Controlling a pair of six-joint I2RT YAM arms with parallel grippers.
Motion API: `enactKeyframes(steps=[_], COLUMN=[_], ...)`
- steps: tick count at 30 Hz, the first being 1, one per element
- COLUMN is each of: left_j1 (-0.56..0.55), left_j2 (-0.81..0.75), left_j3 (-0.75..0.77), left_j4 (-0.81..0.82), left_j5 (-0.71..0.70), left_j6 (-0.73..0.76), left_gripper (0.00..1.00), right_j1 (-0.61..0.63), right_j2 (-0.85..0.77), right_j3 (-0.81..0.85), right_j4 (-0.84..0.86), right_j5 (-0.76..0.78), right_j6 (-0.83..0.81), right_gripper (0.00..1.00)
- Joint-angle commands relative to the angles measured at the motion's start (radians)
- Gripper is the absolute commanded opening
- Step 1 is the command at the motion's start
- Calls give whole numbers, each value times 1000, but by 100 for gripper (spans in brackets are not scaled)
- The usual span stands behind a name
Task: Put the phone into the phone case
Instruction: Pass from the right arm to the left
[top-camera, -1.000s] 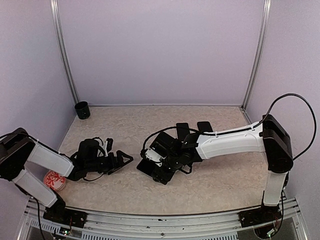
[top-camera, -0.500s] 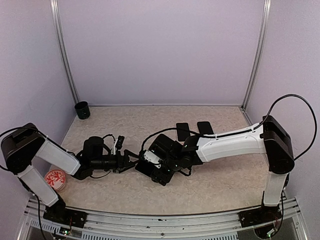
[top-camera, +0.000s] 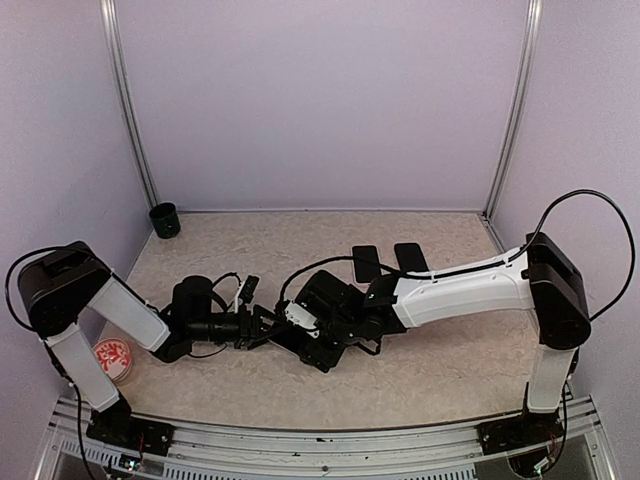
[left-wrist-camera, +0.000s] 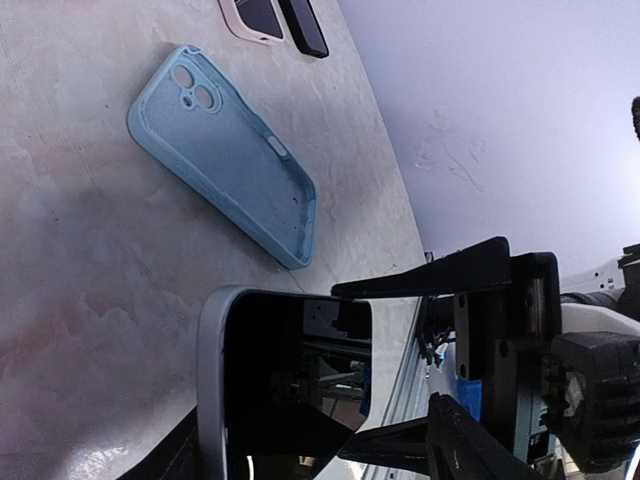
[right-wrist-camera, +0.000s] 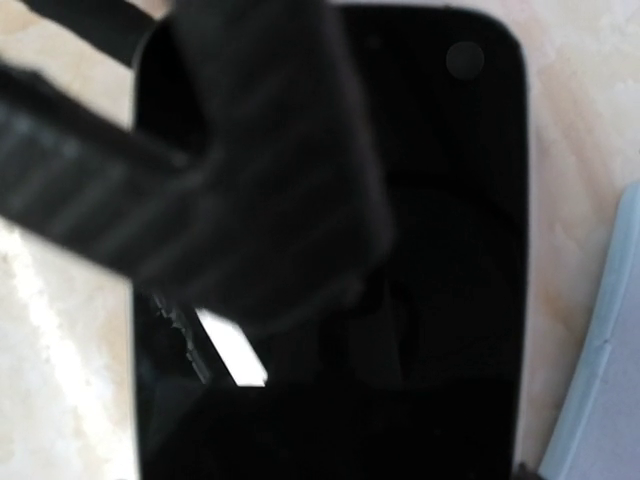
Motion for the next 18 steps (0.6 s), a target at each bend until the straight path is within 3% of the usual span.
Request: enactKeyframes(steps=[1,8,16,18], left_j1=[-7,-7,-10,-11], left_j2=[23,51,75,75], left_j3=[1,-3,-4,-4], left_j4=[116,145,152,156], left_j5=[48,59,56,59], left_j6=[-26,-41,-47,-47], left_gripper=[60,39,3,0], right_j1=[14,16,19,19], right_j2=[-43,-55,-62,-62], right_j3=[-12,-23,-25,-30], right_j4=[49,61,67,69], right_j5=[26,42,57,63], right_j6=[-5,-4,-6,-6], right_gripper=[60,60,60,61])
